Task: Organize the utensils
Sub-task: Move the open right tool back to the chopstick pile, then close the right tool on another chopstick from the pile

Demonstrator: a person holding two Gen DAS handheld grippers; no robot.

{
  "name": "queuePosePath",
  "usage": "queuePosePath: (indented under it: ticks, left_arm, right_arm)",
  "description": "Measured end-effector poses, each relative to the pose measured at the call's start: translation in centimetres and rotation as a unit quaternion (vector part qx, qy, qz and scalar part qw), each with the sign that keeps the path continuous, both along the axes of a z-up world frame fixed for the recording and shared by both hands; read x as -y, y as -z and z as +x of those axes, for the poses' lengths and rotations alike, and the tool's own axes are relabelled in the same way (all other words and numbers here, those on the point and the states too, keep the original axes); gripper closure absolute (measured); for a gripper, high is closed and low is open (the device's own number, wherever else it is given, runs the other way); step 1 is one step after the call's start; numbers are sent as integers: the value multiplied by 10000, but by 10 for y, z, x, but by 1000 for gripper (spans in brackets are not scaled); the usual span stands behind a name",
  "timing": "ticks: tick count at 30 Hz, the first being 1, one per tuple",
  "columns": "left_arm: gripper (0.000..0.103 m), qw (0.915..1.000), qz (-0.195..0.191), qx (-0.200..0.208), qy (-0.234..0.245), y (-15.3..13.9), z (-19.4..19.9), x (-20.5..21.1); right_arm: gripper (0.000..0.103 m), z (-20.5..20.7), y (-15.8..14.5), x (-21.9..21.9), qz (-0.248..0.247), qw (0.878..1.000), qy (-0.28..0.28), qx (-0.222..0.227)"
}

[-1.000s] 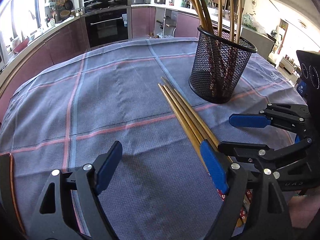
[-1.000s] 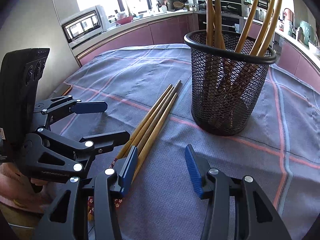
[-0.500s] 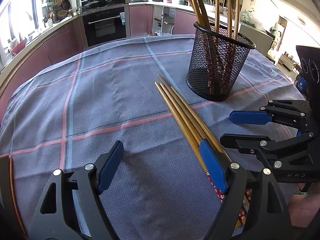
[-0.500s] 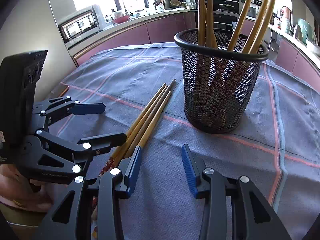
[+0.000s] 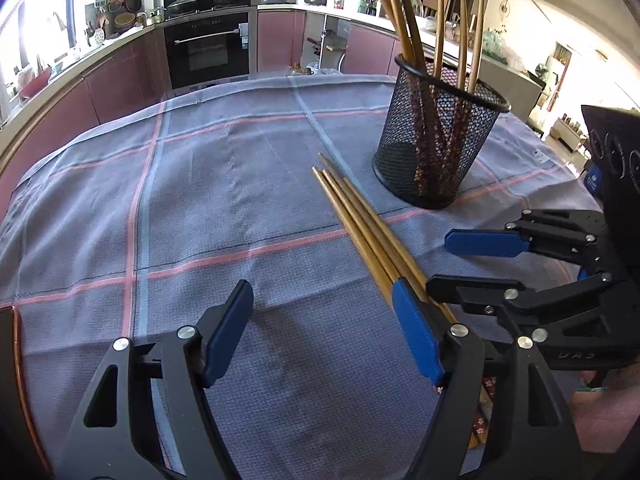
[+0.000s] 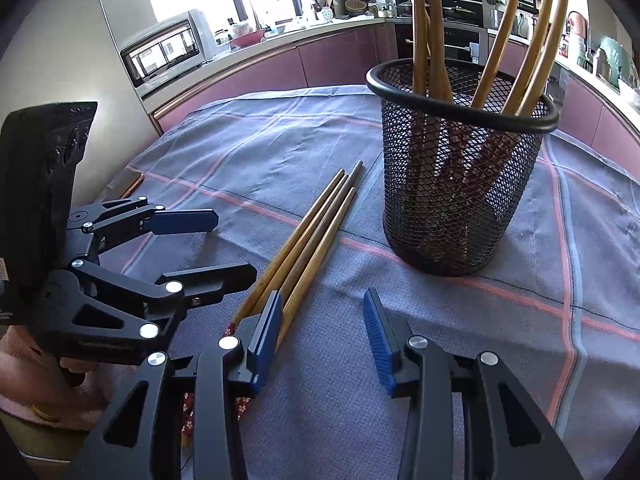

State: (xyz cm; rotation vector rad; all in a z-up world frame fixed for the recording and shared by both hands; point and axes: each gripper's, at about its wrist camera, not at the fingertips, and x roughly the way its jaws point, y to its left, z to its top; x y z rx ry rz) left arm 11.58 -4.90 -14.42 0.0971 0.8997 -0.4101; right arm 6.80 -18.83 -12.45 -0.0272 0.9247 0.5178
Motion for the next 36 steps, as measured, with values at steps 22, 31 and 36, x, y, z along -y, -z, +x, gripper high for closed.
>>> queuePosePath:
  ticks: [22, 31, 36]
  left_arm:
    - [39, 9998, 190, -71, 40, 5, 19, 10]
    - [52, 9995, 299, -75, 43, 6, 24, 14]
    - [68, 9996, 264, -80, 14, 6, 30, 17]
  right_arm:
    - [68, 1, 3, 0, -223, 9997, 36, 23]
    - [72, 12, 4, -8, -330, 9994, 95, 67]
    - [87, 18, 5, -9, -216, 9995, 221, 72]
